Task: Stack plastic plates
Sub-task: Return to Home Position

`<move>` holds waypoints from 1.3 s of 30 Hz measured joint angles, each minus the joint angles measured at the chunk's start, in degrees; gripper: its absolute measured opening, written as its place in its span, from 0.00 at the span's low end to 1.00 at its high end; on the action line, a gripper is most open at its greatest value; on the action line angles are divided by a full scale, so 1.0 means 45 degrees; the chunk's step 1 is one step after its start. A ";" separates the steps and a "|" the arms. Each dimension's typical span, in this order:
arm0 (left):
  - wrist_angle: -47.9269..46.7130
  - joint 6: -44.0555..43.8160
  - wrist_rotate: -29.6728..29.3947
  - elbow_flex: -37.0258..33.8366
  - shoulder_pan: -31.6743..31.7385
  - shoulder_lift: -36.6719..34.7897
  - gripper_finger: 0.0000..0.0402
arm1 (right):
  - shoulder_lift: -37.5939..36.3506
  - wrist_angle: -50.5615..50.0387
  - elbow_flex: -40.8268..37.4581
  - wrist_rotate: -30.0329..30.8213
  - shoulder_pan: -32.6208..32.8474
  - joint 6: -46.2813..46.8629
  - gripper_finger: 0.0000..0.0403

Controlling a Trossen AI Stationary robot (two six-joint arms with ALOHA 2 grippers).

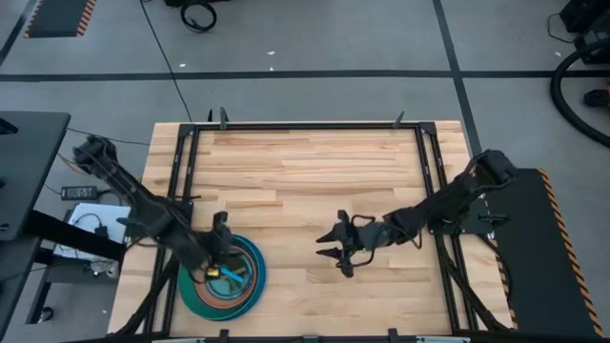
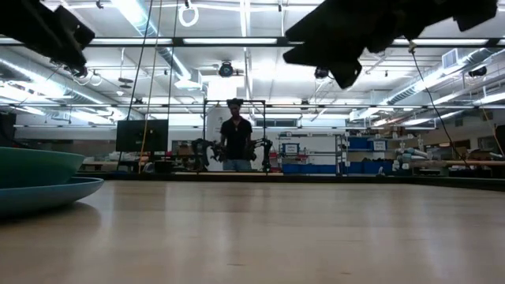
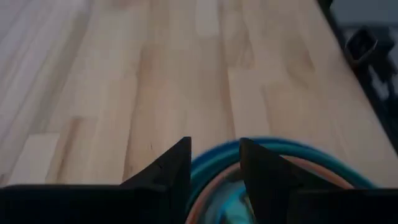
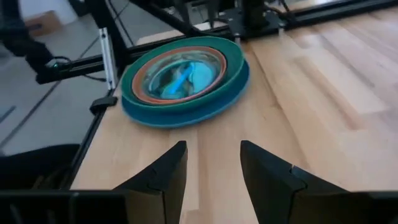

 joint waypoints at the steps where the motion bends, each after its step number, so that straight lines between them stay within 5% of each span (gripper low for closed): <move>1: 0.0490 0.0183 -0.0010 -0.0375 0.0155 -0.0401 0.35 | -0.0426 -0.0452 0.0000 -0.0063 -0.0184 -0.0194 0.40; 11: 0.4657 0.1677 -0.2398 -0.3133 0.1272 -0.3930 0.35 | -0.6018 -0.4669 0.0005 0.0050 -0.2170 -0.2130 0.40; 22: 0.4795 0.3750 -0.4162 -0.3238 0.0839 -0.6338 0.35 | -1.0819 -0.6709 0.0005 -0.0458 -0.4648 -0.2145 0.39; 30: 0.4132 0.5156 -0.4631 -0.3238 0.0799 -0.8138 0.35 | -1.2276 -0.7337 0.0010 -0.0968 -0.6412 -0.1849 0.33; 39: 0.2518 0.4486 -0.5005 -0.3868 0.0799 -0.9873 0.35 | -1.3421 -0.8516 0.0005 -0.1696 -0.8972 -0.2434 0.26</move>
